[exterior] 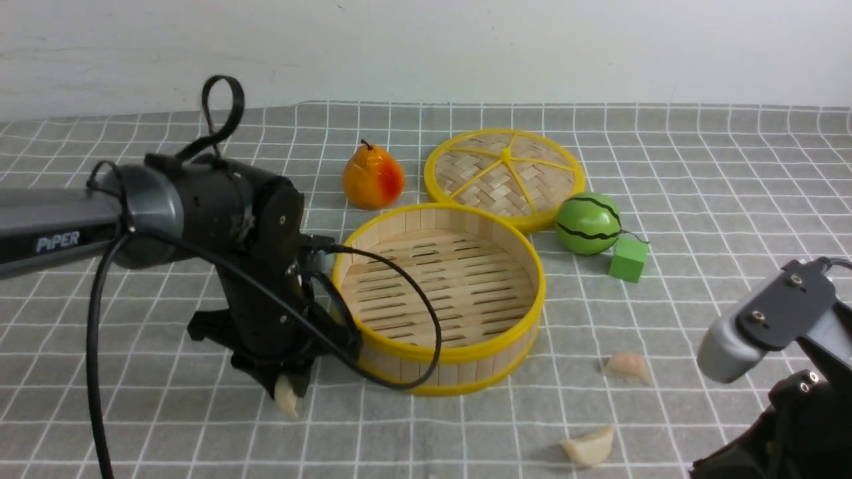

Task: Put the dumplings into the steamer on the table with the grey tablecloth.
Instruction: 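Place the dumpling into the bamboo steamer basket with the left gripper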

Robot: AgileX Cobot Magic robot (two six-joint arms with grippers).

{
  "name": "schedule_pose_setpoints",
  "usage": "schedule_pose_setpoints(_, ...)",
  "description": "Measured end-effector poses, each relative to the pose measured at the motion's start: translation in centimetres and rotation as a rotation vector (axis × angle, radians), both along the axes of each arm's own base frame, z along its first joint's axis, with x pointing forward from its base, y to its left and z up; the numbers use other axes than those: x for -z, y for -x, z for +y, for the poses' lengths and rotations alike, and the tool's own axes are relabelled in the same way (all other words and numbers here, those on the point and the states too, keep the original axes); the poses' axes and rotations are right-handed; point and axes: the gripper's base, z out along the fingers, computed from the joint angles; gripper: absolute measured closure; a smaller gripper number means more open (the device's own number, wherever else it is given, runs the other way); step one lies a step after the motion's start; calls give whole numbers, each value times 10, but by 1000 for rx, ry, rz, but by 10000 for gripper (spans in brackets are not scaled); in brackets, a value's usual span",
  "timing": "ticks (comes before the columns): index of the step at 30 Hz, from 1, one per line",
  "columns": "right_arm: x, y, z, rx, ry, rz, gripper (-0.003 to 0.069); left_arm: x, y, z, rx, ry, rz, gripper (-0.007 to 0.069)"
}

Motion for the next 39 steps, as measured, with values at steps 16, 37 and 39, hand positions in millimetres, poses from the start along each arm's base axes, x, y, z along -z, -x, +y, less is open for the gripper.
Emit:
schedule_pose_setpoints(16,-3,-6,2,27,-34,-60,652,-63,-89,-59,88,253,-121,439)
schedule_pose_setpoints(37,-3,-5,2,26,-34,-55,643,-21,-114,-96,139,143,-174,67)
schedule_pose_setpoints(39,-4,-5,2,21,-31,-49,641,-40,-108,-93,140,150,-191,19)
